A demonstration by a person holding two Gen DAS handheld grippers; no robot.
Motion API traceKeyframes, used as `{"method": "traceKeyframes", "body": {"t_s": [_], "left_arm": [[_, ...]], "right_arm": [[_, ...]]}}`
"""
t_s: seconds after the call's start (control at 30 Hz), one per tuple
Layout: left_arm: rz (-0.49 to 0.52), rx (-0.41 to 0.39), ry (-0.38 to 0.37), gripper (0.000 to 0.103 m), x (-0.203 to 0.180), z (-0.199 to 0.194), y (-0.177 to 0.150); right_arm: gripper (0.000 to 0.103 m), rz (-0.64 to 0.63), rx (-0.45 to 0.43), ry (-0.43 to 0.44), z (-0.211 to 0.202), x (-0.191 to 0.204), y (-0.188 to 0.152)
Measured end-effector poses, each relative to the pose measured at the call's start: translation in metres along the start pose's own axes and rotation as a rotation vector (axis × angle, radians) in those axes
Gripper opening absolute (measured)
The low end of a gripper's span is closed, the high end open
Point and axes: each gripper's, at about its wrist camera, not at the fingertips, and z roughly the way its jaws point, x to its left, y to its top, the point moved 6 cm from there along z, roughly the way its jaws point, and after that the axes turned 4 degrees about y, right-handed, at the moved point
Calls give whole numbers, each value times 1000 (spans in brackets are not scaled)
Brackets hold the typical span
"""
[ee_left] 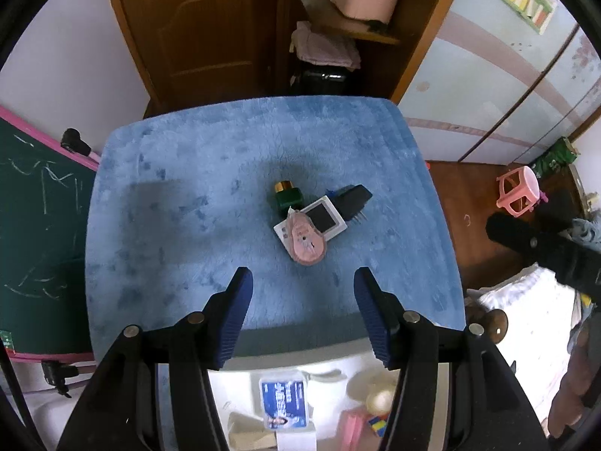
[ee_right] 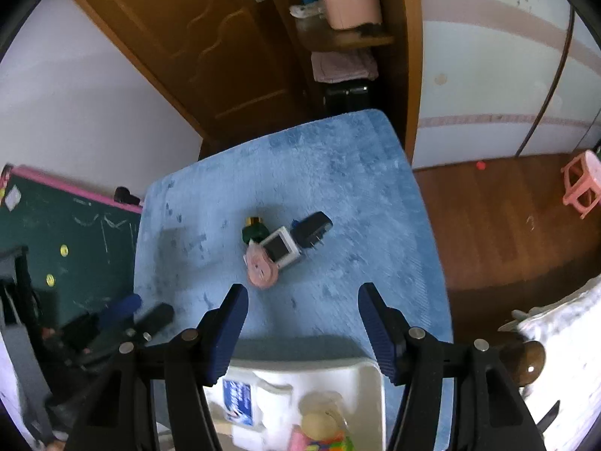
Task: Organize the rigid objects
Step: 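Move the left tool to the pink tape dispenser while the right tool approaches the black charger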
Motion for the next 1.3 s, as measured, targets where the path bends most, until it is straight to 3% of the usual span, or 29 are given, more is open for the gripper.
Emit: {"method": "traceKeyframes", "body": {"t_s": [0.37,0.6,0.97,1.3], "left_arm": [[-66,119,24,60,0,92,21],[-120,177,20,60,-3,140,19],[-136,203,39,60,-8,173,13],[-150,212,25,61,-7,182,8]], "right_arm": [[62,244,137,92,97,-22,50],[62,394,204,113,163,-44,58],[62,374,286,49,229,-46,51],[57,319,323,-25,251,-35,54]]}}
